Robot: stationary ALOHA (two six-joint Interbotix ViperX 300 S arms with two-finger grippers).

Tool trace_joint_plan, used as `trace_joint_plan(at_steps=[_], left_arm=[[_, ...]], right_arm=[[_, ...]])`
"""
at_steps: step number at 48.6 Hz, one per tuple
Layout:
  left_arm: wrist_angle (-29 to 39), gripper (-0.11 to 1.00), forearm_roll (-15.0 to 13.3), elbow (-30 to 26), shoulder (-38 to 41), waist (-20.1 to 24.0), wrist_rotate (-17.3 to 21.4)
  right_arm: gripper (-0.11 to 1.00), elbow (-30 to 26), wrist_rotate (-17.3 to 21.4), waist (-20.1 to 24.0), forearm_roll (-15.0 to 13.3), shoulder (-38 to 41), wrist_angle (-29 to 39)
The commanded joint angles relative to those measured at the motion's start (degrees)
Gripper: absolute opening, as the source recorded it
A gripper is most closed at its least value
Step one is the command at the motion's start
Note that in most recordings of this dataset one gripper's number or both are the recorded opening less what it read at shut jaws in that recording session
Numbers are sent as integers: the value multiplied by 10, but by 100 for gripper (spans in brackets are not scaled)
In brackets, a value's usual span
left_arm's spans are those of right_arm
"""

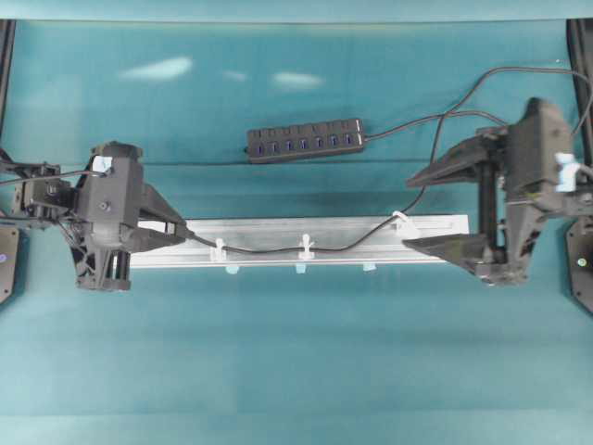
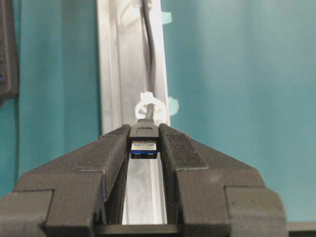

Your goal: Pass the USB cable through three rings with both arms.

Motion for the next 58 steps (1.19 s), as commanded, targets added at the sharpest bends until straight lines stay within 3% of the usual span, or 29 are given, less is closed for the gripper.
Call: trace_joint_plan(at_steps=[1, 58], left_arm=[[-3, 22, 2, -9, -4, 1, 1], [-3, 22, 1, -11, -3, 0, 1]], right_arm=[[85, -4, 7, 0, 1, -8, -5], [82, 0, 7, 0, 1, 4, -31]])
